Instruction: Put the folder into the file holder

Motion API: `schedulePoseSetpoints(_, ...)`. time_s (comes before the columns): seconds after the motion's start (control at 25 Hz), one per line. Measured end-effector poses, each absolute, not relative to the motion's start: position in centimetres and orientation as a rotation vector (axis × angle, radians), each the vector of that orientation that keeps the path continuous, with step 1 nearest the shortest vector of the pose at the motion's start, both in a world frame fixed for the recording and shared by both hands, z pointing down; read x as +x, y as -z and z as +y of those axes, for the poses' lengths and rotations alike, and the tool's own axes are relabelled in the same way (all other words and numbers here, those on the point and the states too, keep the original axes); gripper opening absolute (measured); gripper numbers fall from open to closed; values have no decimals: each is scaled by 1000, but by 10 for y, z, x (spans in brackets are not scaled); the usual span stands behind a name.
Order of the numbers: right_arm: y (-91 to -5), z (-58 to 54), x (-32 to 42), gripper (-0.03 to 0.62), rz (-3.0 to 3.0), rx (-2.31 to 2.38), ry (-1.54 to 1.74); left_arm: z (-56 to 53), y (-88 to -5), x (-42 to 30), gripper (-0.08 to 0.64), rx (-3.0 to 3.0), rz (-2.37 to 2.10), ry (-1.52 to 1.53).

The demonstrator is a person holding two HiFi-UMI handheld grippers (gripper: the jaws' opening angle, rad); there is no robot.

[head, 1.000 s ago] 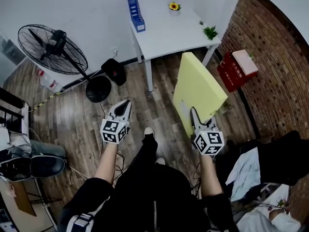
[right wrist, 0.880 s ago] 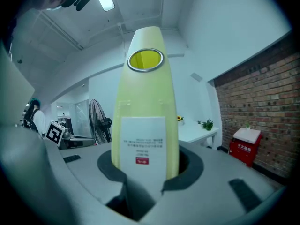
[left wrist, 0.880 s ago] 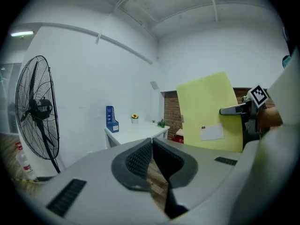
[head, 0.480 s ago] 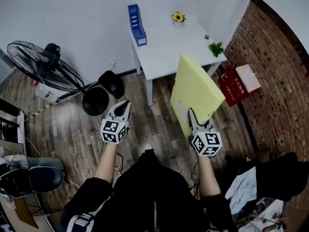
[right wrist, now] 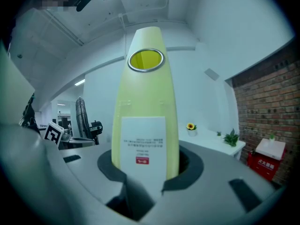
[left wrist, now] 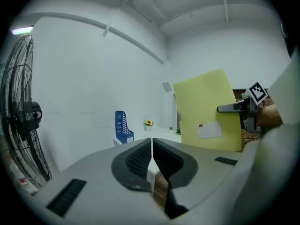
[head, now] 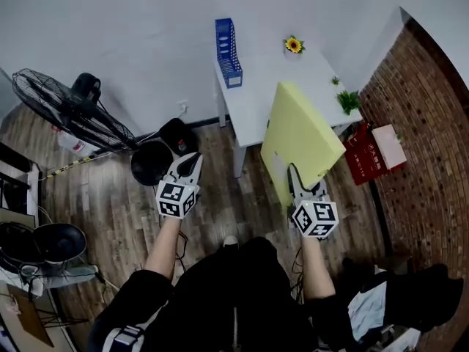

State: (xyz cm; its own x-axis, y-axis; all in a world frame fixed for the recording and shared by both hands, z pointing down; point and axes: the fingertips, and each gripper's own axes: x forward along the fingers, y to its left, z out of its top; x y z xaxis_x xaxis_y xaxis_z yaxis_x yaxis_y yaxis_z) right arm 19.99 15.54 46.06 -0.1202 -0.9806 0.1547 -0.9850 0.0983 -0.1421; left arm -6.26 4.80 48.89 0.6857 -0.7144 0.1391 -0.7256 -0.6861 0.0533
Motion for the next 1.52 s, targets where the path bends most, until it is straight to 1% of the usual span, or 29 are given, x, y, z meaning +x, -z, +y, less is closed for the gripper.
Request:
schedulePoseSetpoints(0.28,-462,101,185,161,-2363,2008,-323,14,-493,-83,29,2739,-1263,-152)
schedulePoseSetpoints(0.6,-467,27,180,161,-2403,1963,-315,-41,-502,-90,29,2696,-1315,-144)
schedulePoseSetpoints(1.2,-465,-149,201,161,-2445,1890,-327,-205,-492,-67,29,2635,-1404,-172)
schedulePoseSetpoints(1.52,-457,-237,208,163,-2469,1849,-261,-274,-489,-57,29,2615,-1446,-175)
